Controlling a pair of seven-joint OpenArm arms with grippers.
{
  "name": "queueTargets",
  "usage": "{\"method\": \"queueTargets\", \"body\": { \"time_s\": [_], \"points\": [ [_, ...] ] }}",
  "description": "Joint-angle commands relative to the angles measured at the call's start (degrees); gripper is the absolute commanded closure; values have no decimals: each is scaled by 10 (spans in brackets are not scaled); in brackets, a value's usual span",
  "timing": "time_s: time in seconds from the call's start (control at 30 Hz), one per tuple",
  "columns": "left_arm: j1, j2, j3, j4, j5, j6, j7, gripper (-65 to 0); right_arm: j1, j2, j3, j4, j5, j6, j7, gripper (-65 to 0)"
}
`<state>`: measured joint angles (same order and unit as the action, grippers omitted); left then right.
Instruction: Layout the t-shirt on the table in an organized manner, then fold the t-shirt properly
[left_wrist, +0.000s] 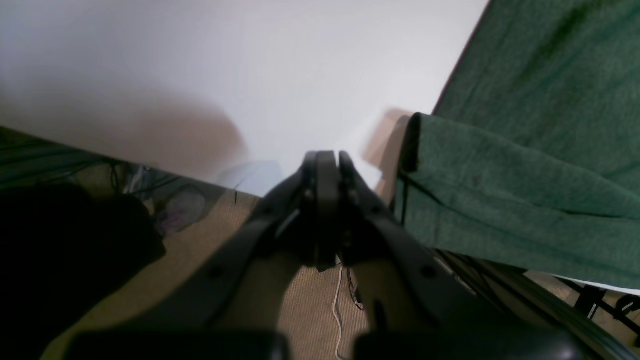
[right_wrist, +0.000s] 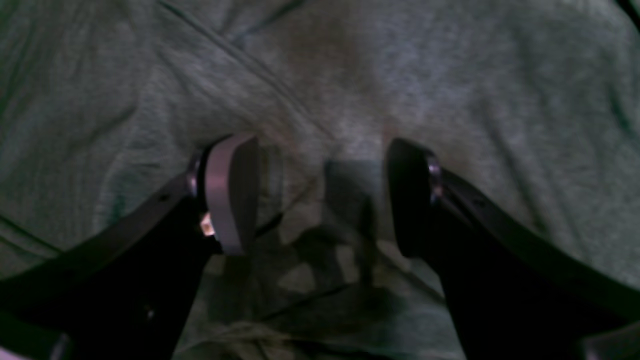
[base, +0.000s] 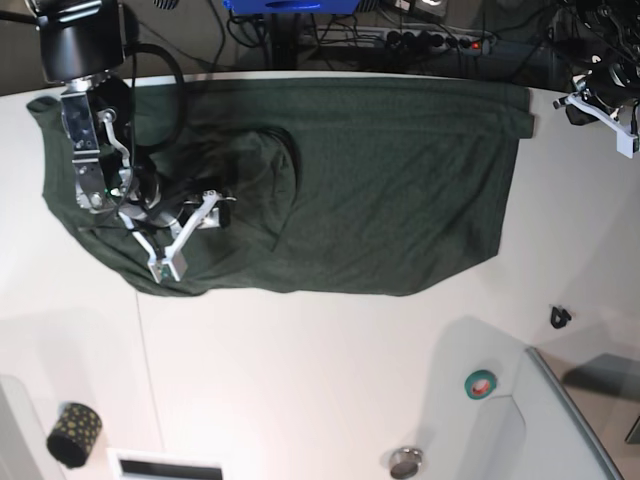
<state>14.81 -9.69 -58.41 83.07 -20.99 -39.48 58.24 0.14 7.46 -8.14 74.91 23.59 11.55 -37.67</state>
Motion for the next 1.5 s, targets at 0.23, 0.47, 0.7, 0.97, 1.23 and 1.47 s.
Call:
{"method": "queueTargets", "body": {
  "time_s": [0.23,0.47,0.7,0.97,1.23,1.47],
  "points": [
    [1,-9,-2,7,-5,-5,-7,0,21,0,0,-16,5,4,10,-368],
    [1,-9,-3,6,-5,-5,-7,0,29,0,0,-51,5,4,33,-368],
    [1,-9,-3,6,-5,-5,-7,0,28,0,0,-51,7,4,33,-318],
    [1,-8,-2,6,-5,-5,-7,0,28,-12,-1,-51,8,5,32,-231],
    [1,-8,-2,6,-5,-5,-7,0,28,-13,-1,-50,6,2,32,-240],
    [1,-8,-2,6,-5,-5,-7,0,13,-7,4,-14,5,1,35,-398]
  ]
}}
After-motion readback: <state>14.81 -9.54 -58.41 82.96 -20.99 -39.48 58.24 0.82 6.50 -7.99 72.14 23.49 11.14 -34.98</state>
